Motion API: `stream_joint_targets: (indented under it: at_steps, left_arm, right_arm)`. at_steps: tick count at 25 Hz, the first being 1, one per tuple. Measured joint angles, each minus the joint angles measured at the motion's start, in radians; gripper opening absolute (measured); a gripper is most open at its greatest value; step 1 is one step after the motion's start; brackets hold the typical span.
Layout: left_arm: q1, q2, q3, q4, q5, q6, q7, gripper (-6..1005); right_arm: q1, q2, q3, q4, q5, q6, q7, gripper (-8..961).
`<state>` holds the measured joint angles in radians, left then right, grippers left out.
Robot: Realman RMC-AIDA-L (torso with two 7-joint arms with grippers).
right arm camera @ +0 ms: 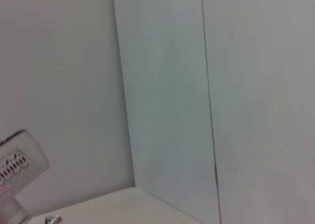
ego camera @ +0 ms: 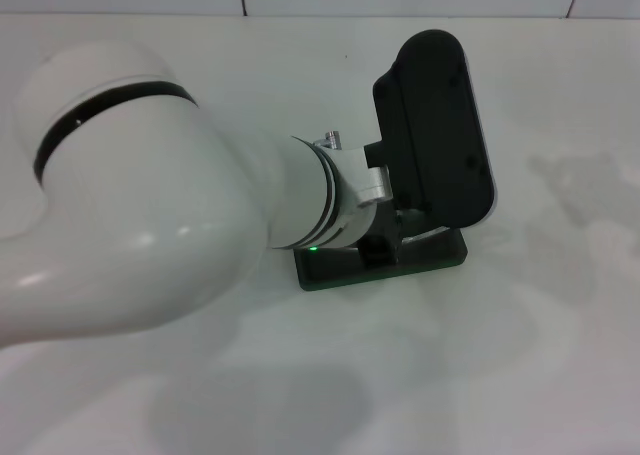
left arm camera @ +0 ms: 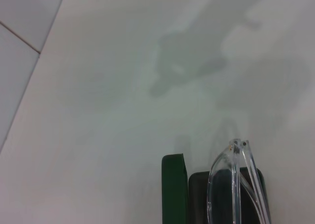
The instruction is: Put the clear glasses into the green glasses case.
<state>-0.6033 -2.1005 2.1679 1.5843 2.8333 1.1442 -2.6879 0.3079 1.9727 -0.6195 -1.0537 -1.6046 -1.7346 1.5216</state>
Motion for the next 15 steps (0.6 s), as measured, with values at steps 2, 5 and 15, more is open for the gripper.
stream_joint_targets:
  at_steps: [2,5,15]
  left_arm:
    - [-0.004,0.0,0.005,-0.02,0.0,-0.021,-0.001,73]
    - [-0.004,0.0,0.011,-0.042,0.0,-0.056,-0.001,74]
    - [-0.009,0.0,0.016,-0.086,0.0,-0.117,0.004,76]
  right_arm:
    - [0.003,0.0,0.0,0.004,0.001,0.0,0.0,71]
    - [0.005,0.0,0.0,0.004,0.003,0.0,0.0,72]
    - [0.007,0.002,0.0,0.018,0.01,0.0,-0.001,75]
